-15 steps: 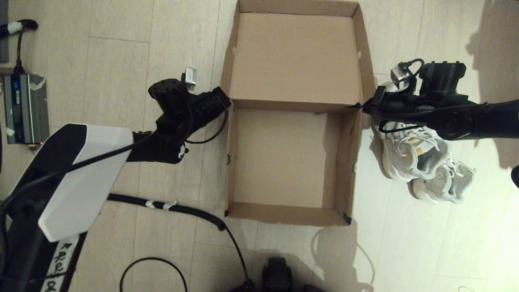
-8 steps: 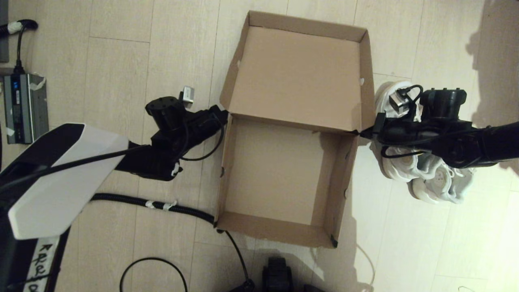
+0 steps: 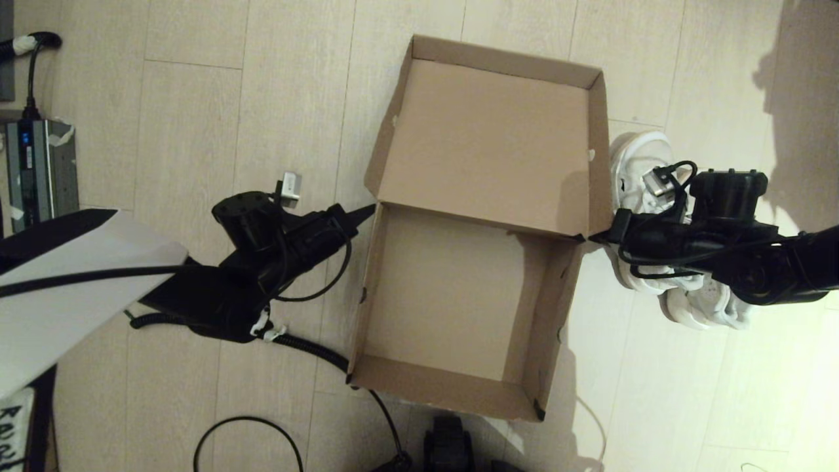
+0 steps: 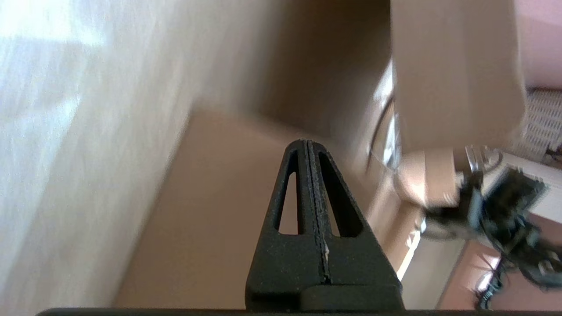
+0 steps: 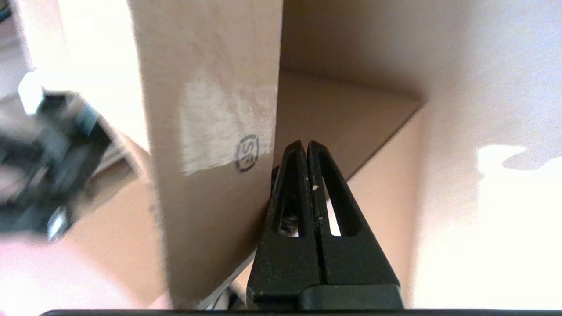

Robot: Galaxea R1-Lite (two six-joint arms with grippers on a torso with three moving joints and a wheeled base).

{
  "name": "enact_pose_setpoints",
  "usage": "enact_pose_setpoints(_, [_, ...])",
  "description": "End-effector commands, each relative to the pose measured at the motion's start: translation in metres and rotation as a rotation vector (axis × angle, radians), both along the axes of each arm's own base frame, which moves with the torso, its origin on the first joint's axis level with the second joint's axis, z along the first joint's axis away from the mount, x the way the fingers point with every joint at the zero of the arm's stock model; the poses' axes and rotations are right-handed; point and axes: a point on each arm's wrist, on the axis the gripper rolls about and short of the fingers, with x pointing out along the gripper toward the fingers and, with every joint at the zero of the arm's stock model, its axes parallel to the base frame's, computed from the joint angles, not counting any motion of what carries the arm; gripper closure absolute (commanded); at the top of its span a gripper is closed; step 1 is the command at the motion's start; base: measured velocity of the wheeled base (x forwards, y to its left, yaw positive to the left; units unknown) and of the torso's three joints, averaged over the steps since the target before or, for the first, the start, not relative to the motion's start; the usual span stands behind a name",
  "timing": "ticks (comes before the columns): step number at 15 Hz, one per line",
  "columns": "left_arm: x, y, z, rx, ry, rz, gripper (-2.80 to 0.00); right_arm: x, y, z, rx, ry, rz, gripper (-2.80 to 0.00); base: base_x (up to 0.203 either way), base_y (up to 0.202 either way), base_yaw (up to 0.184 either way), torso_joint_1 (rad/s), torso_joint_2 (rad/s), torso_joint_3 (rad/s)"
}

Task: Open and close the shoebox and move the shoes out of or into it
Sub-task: Put the shoes into the shoe box

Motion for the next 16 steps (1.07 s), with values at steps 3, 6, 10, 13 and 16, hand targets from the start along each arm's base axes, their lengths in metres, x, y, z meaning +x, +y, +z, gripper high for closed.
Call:
enact_pose_setpoints(3, [-0.035,0.014,0.014,-0.005,-0.007,0.010,0.00,0.005,-0.006,0.014,-0.021,-0.056,-0.107,0.00,0.000,0.000,0.000,0.000,0.00,0.000])
enact_pose_setpoints(6, [-0.069,0.028,0.024,0.011,-0.020,0.024,0.00,-0.001,-0.001,0.028,-0.098,-0.129,-0.208,0.00,0.000,0.000,0.000,0.000,0.00,0.000])
enact_pose_setpoints(10, [-0.105,0.049,-0.010,0.167,0.038,0.071,0.00,-0.036,-0.001,0.056,-0.174,-0.213,-0.305,0.00,0.000,0.000,0.000,0.000,0.00,0.000])
enact_pose_setpoints(13, [-0.116,0.053,-0.049,0.388,0.019,0.075,0.00,-0.060,-0.003,0.070,-0.279,-0.277,-0.415,0.00,0.000,0.000,0.000,0.000,0.00,0.000])
enact_pose_setpoints(16, [-0.103,0.051,-0.086,0.488,0.016,0.108,0.00,-0.083,-0.007,0.086,-0.360,-0.273,-0.550,0.00,0.000,0.000,0.000,0.000,0.00,0.000])
